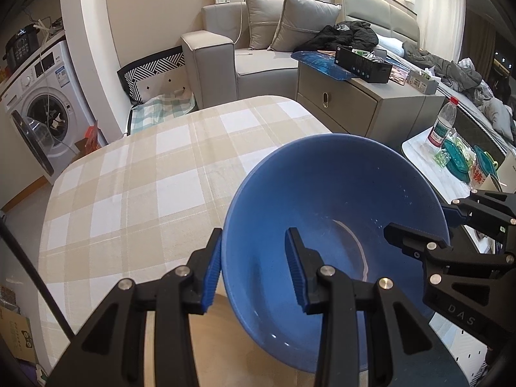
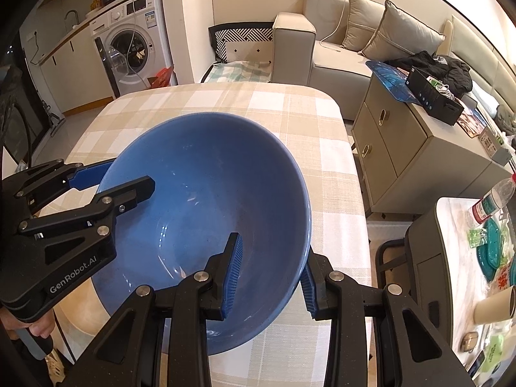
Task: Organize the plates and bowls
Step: 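Lower the held blue bowl onto the table with both tools, then open both tools to release the blue bowl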
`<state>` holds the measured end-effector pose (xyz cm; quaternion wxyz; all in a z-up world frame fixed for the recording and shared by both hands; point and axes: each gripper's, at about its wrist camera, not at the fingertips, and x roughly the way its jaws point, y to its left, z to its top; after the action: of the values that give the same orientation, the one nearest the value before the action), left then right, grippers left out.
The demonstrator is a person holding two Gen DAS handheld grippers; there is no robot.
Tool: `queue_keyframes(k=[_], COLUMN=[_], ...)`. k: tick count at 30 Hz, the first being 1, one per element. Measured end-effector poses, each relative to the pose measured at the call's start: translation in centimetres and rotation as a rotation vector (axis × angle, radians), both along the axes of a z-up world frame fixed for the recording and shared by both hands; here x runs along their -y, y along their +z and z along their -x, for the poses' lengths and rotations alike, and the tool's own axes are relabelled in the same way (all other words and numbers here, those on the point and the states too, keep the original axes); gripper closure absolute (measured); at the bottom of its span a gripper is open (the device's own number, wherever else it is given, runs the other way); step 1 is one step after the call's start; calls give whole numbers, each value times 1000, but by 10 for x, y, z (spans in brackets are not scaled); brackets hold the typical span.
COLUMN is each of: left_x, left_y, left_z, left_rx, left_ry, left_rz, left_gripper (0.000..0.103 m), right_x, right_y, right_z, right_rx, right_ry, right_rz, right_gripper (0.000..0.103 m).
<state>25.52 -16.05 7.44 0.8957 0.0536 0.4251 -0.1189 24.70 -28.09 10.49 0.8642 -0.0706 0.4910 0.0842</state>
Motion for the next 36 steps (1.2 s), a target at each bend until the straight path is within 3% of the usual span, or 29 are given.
queue_keyframes(k=[16, 21, 22, 24, 31, 34, 36], left_x=[6, 3, 3, 4, 0, -3, -6], left_y=[-3, -5, -5, -4, -5, -3, -2], left_z=[3, 1, 2, 4, 8, 11, 14], left_rx=[5, 1, 1, 3, 5, 10, 18], left_ry=[2, 0, -10, -28, -46, -58, -56], left_rz=[-25, -13, -10, -6, 10, 27, 35], left_gripper=[66, 59, 56, 47, 42, 39, 24], right_x=[0, 1, 2, 1, -1, 1, 4], right_y=[-9, -9, -8, -6, -4, -1, 1], right_z=[1, 2, 2, 5, 9, 11, 13], right_rx=[-18, -3, 1, 20, 32, 45, 50], right_ry=[26, 33, 35, 51, 67, 62, 61], right_rz=[34, 14, 5, -3, -7, -15, -33], right_gripper=[68, 67, 65, 50, 38, 28, 22])
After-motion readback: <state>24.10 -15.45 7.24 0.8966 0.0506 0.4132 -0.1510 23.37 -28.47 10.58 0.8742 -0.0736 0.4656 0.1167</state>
